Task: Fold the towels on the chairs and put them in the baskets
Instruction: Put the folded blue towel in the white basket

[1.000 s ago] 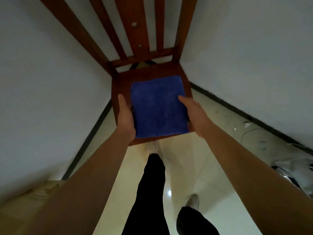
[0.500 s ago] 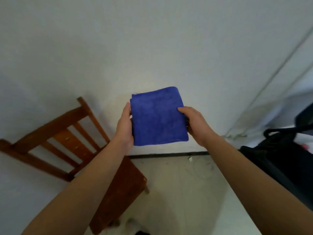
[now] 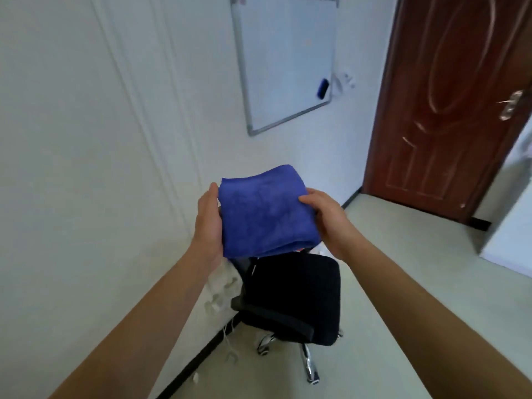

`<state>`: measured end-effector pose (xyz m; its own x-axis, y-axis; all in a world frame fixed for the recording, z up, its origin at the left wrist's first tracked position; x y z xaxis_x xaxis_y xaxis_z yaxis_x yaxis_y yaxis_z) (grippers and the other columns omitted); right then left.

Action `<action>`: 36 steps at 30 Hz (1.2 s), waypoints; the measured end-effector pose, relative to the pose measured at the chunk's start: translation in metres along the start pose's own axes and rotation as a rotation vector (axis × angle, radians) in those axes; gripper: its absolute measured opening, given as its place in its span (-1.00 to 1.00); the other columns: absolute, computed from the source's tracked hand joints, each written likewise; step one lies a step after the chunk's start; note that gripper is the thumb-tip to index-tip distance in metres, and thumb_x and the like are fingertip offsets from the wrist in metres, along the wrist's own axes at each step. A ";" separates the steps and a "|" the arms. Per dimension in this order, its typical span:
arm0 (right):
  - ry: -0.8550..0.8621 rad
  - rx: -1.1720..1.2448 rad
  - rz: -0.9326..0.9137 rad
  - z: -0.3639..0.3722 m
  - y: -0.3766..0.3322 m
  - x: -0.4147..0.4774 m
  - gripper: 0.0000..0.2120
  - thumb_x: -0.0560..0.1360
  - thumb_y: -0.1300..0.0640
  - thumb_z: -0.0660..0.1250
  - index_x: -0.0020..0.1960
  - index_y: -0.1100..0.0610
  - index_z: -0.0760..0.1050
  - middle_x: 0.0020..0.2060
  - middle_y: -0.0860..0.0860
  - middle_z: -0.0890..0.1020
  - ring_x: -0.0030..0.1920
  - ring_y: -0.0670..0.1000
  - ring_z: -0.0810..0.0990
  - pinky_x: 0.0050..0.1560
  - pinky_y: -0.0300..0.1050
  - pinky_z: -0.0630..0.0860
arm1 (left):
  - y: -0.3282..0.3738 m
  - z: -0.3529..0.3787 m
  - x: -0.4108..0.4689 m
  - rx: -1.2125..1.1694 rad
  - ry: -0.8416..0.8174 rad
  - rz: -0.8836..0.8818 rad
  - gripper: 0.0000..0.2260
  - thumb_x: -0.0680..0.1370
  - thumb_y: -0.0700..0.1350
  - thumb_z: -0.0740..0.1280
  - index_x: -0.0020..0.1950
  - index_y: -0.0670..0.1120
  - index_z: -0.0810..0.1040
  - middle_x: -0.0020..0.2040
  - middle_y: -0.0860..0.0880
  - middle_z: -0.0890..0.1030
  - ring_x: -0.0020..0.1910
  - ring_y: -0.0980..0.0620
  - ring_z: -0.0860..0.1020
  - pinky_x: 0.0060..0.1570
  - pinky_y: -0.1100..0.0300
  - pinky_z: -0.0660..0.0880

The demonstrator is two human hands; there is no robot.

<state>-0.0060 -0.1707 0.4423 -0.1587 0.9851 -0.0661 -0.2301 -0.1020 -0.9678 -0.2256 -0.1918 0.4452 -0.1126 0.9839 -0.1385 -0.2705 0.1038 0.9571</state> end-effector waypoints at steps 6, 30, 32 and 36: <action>0.305 -0.133 -0.100 -0.186 -0.025 0.020 -0.51 0.55 0.21 0.27 0.40 -0.17 0.38 0.08 -0.01 0.68 0.06 0.00 0.68 0.03 -0.07 0.60 | -0.066 0.191 0.102 0.002 -0.301 -0.077 -0.39 0.44 0.40 0.29 0.42 0.18 0.37 0.35 0.02 0.54 0.26 -0.09 0.57 0.25 -0.22 0.47; 1.067 -0.164 -0.246 -0.832 -0.210 0.111 -0.62 0.57 0.29 0.19 0.16 -0.07 0.63 0.07 -0.13 0.68 0.06 -0.15 0.63 0.03 -0.28 0.50 | -0.222 0.943 0.322 0.209 -0.876 0.091 -0.70 0.61 -0.15 0.30 0.32 0.06 0.55 0.28 0.16 0.51 0.24 0.26 0.46 0.27 0.31 0.36; 1.040 -0.157 -0.250 -0.882 -0.224 0.133 -0.62 0.57 0.29 0.19 0.18 -0.05 0.63 0.10 -0.11 0.68 0.10 -0.11 0.63 0.08 -0.25 0.52 | -0.228 0.989 0.344 0.217 -0.856 0.116 -0.70 0.61 -0.17 0.30 0.33 0.03 0.54 0.23 0.17 0.51 0.10 0.37 0.46 0.08 0.43 0.37; 0.974 -0.172 -0.219 -0.982 -0.261 0.188 -0.63 0.57 0.28 0.18 0.21 -0.03 0.62 0.11 -0.08 0.69 0.14 -0.07 0.64 0.07 -0.27 0.52 | -0.232 1.077 0.397 0.219 -0.818 0.116 -0.71 0.61 -0.20 0.30 0.31 0.02 0.55 0.24 0.12 0.52 0.14 0.24 0.51 0.03 0.37 0.44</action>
<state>0.9669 0.1776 0.4443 0.7405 0.6716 0.0219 -0.0065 0.0398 -0.9992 0.8222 0.3316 0.4419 0.6206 0.7763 0.1103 -0.0999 -0.0613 0.9931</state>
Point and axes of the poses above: each hand's wrist, its own x-axis towards the middle knuckle, its own z-axis out of the palm, y = z × x, the point moved 2 cm from there along x, towards the middle knuckle
